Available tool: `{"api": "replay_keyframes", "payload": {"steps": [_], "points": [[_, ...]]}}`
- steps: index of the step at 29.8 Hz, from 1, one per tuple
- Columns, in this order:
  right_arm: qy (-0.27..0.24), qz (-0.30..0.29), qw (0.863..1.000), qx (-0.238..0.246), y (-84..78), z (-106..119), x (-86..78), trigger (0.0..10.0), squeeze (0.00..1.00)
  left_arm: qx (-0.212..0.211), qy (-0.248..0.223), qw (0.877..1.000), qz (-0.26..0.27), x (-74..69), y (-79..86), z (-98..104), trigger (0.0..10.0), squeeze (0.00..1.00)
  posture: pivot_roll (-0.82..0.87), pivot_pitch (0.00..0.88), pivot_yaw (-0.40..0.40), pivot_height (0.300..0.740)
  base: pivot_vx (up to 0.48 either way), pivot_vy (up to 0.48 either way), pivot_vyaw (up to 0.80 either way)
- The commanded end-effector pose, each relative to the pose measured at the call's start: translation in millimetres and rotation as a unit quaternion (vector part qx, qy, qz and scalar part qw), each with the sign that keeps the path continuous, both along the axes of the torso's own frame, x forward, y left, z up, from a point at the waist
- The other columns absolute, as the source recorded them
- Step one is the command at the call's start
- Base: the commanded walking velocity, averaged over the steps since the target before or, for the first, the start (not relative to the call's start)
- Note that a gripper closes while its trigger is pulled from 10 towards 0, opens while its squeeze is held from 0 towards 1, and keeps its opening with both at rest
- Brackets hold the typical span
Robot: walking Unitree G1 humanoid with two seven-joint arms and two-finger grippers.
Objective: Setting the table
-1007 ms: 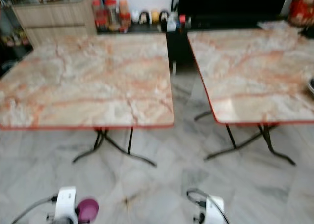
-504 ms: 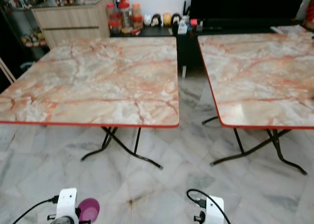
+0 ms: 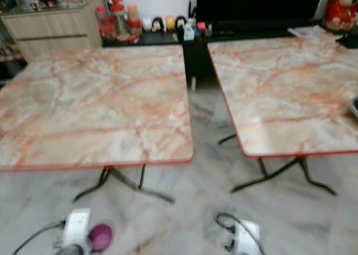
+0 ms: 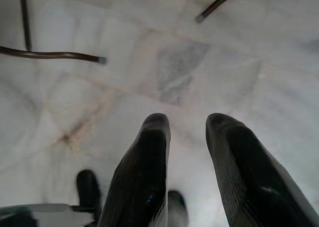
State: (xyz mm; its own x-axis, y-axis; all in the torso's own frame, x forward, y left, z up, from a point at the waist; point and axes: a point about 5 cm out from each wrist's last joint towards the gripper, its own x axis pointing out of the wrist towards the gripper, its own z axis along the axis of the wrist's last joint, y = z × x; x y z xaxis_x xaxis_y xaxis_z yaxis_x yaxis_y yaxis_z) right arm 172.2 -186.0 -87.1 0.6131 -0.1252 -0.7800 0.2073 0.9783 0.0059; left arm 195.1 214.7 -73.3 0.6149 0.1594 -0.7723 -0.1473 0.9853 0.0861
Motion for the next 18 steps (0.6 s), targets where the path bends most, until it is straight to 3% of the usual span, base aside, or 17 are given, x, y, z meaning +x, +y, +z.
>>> {"api": "replay_keyframes", "payload": {"steps": [1, 3, 11, 18], "points": [[0.016, -0.013, 1.000, -0.010, -11.5, -3.4, -11.0, 10.0, 0.00, -0.008, -0.005, 1.000, -0.006, 4.8, -7.9, 1.0, 10.0, 0.00, -0.08, 0.000, 0.036, 0.740, 0.409, 0.000, 0.00], [0.016, -0.014, 1.000, -0.010, -11.9, -3.3, -11.0, 10.0, 0.00, -0.010, -0.005, 1.000, -0.005, 4.8, -8.6, 0.8, 10.0, 0.00, -0.07, 0.000, 0.035, 0.740, 0.407, 0.000, 0.00], [0.016, -0.012, 1.000, -0.010, -12.4, -2.8, -9.5, 10.0, 0.00, -0.010, -0.007, 1.000, -0.009, 5.2, -10.6, 0.8, 10.0, 0.00, -0.07, 0.000, 0.028, 0.740, 0.000, 0.000, 0.00], [0.016, -0.006, 1.000, -0.011, -11.5, -2.5, -8.4, 10.0, 0.00, -0.005, -0.006, 1.000, -0.007, 5.0, -10.6, 0.7, 10.0, 0.00, -0.07, 0.000, 0.026, 0.740, 0.000, -0.474, 0.00]]}}
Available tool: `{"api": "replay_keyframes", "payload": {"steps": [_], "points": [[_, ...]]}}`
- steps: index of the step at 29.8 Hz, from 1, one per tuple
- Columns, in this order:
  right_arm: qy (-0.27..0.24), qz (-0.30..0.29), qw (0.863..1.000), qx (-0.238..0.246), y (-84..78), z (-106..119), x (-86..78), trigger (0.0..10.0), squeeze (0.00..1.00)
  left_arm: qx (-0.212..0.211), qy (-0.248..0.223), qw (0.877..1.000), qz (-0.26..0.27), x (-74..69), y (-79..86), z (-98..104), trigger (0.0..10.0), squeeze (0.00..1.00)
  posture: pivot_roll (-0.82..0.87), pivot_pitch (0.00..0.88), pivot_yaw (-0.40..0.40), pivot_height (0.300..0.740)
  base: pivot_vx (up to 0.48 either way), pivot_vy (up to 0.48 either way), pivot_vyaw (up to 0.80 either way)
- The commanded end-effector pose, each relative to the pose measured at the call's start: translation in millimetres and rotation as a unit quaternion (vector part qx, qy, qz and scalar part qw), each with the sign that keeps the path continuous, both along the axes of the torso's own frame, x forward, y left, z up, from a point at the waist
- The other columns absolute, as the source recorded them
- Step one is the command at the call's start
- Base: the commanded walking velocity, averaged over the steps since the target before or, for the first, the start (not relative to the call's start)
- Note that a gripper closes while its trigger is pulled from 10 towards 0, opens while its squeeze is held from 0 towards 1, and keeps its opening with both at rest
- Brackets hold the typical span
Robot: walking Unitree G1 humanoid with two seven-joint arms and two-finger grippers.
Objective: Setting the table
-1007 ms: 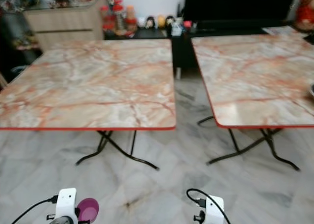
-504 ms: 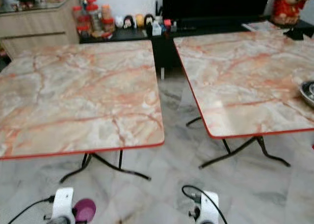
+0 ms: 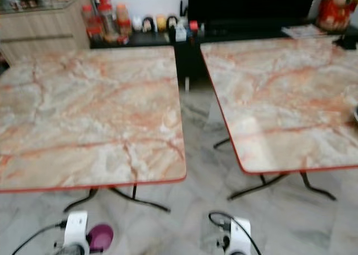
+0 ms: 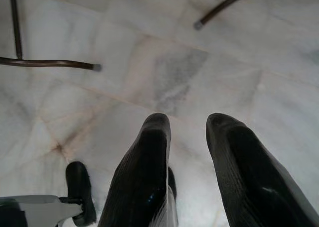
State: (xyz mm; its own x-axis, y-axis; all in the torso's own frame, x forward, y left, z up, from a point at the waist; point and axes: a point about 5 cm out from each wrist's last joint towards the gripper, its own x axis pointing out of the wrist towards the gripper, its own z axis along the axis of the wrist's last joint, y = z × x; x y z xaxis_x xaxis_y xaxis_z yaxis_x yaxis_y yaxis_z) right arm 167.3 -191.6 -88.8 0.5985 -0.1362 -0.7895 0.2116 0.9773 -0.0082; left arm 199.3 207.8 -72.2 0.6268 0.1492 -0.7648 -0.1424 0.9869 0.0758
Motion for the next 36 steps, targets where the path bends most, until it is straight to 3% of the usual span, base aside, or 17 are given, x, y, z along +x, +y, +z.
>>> {"api": "replay_keyframes", "payload": {"steps": [1, 13, 18, 36], "points": [[0.006, -0.014, 1.000, -0.001, -6.4, -1.0, -4.0, 10.0, 0.00, -0.001, 0.002, 1.000, -0.004, 0.5, -4.0, -0.6, 10.0, 0.00, -0.07, 0.000, 0.027, 0.740, 0.000, -0.472, 0.00], [0.006, -0.017, 1.000, -0.002, -8.5, -0.9, -4.9, 10.0, 0.00, -0.003, 0.003, 1.000, -0.003, -0.1, -4.7, -1.0, 10.0, 0.00, -0.08, 0.000, 0.028, 0.740, 0.000, -0.474, 0.00], [0.005, -0.010, 1.000, -0.013, -8.8, -0.6, -4.5, 10.0, 0.00, -0.004, 0.002, 1.000, -0.002, -0.3, -4.9, -1.1, 10.0, 0.00, -0.08, 0.000, 0.028, 0.740, 0.000, -0.472, 0.71], [0.005, -0.018, 1.000, -0.010, -12.1, -0.6, -5.7, 10.0, 0.00, -0.009, 0.000, 1.000, 0.000, -1.1, -6.4, -1.6, 10.0, 0.00, -0.08, 0.000, 0.025, 0.740, 0.000, -0.472, 0.00]]}}
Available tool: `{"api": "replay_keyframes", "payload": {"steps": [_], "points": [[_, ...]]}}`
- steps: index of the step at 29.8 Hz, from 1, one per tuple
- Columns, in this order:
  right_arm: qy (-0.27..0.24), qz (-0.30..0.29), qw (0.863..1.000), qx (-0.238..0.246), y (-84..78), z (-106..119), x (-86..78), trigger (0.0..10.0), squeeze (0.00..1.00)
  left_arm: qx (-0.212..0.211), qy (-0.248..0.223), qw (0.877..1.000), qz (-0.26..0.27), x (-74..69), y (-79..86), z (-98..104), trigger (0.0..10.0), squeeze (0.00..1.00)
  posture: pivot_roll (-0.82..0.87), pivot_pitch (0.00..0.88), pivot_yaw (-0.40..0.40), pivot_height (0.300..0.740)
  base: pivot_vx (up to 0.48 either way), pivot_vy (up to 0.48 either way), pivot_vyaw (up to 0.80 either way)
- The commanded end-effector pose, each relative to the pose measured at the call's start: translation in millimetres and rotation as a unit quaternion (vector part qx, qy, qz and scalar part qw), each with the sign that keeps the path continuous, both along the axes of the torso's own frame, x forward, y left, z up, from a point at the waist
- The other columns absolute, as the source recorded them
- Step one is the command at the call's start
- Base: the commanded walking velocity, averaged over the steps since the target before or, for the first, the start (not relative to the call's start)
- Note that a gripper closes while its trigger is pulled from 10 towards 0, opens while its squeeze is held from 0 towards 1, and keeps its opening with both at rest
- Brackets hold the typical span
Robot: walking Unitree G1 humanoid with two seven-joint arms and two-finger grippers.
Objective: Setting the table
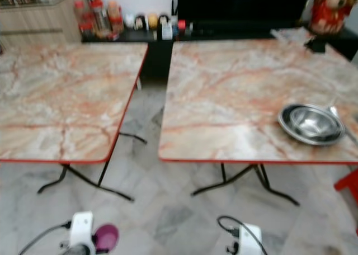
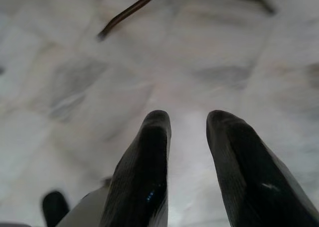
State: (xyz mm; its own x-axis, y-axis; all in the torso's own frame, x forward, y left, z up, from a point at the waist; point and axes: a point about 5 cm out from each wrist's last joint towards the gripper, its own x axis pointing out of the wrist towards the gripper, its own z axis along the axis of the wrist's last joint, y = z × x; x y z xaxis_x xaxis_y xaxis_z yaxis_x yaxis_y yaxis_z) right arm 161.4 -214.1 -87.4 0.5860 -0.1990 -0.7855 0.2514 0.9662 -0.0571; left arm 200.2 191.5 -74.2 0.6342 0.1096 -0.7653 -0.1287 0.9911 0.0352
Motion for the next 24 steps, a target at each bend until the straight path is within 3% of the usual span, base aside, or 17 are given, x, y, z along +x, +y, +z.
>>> {"api": "replay_keyframes", "payload": {"steps": [1, 24], "points": [[0.001, 0.001, 1.000, 0.014, 10.1, -1.8, 0.3, 10.0, 0.00, 0.010, 0.003, 1.000, 0.006, -2.1, 9.8, 0.3, 10.0, 0.00, -0.09, 0.000, 0.024, 0.740, 0.000, -0.472, 0.00], [0.004, -0.005, 1.000, 0.013, 7.6, -2.9, -3.6, 10.0, 0.00, 0.004, 0.000, 1.000, 0.000, -2.4, 7.4, 0.0, 10.0, 0.00, -0.09, 0.000, 0.022, 0.740, 0.000, -0.471, 0.00]]}}
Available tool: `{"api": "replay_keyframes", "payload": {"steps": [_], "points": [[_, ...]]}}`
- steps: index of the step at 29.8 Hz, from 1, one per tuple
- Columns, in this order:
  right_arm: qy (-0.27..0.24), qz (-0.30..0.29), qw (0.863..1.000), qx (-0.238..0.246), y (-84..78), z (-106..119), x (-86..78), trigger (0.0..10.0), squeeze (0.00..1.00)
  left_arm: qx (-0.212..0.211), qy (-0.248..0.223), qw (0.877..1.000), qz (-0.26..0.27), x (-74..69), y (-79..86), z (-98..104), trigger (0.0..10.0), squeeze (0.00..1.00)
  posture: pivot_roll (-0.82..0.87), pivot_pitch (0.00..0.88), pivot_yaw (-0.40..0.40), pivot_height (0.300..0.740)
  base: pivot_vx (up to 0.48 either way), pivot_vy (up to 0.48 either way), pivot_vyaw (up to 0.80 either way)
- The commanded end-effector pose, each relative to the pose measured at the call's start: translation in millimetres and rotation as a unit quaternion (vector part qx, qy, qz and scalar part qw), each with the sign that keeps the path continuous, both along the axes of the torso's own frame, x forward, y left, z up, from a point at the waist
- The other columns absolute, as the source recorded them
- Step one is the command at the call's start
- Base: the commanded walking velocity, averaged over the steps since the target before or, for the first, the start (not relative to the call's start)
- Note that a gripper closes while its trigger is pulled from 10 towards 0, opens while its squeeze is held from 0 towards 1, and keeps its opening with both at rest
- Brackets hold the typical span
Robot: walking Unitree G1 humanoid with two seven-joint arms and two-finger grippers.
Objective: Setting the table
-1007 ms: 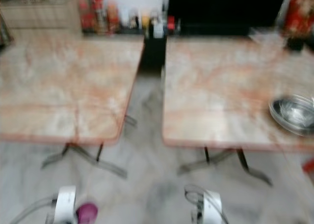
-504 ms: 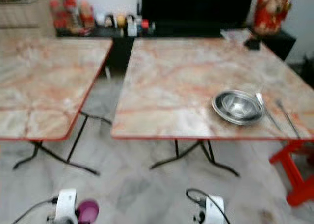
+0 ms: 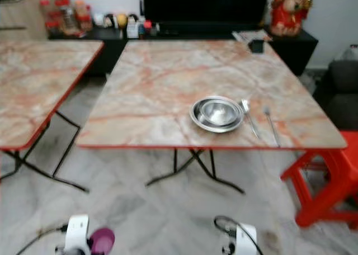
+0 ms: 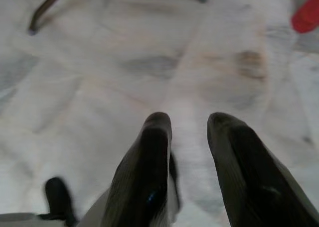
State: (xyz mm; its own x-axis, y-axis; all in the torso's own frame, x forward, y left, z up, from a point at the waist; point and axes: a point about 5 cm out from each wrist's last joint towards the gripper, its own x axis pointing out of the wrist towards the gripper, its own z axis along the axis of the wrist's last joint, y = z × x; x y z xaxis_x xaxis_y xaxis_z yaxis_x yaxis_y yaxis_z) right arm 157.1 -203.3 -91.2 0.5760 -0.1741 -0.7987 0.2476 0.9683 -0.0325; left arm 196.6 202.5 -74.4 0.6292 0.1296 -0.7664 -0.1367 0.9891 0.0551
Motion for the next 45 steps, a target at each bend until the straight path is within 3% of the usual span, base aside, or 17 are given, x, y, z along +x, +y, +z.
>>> {"api": "replay_keyframes", "payload": {"steps": [1, 11, 32, 45], "points": [[-0.003, -0.007, 1.000, -0.002, -3.4, 0.9, 0.7, 10.0, 0.00, -0.006, -0.003, 1.000, -0.004, 1.3, -3.7, 0.1, 10.0, 0.00, -0.10, 0.000, 0.021, 0.740, 0.000, -0.472, 0.00], [-0.004, -0.007, 1.000, -0.001, -3.3, 1.1, 1.1, 10.0, 0.00, -0.008, -0.002, 1.000, -0.004, 0.9, -3.8, -0.1, 10.0, 0.00, -0.10, 0.000, 0.020, 0.740, 0.000, -0.466, 0.00], [-0.007, -0.002, 1.000, -0.005, -6.7, 2.4, 2.6, 10.0, 0.00, 0.000, -0.007, 1.000, 0.020, -5.4, 3.0, -1.6, 10.0, 0.00, -0.09, 0.000, 0.005, 0.740, 0.000, 0.000, 0.00], [-0.009, 0.003, 1.000, -0.002, -3.8, 2.8, 4.6, 10.0, 0.00, -0.002, -0.009, 1.000, 0.021, -4.1, 1.9, -1.1, 10.0, 0.00, -0.09, 0.000, 0.005, 0.740, 0.326, 0.000, 0.13]]}}
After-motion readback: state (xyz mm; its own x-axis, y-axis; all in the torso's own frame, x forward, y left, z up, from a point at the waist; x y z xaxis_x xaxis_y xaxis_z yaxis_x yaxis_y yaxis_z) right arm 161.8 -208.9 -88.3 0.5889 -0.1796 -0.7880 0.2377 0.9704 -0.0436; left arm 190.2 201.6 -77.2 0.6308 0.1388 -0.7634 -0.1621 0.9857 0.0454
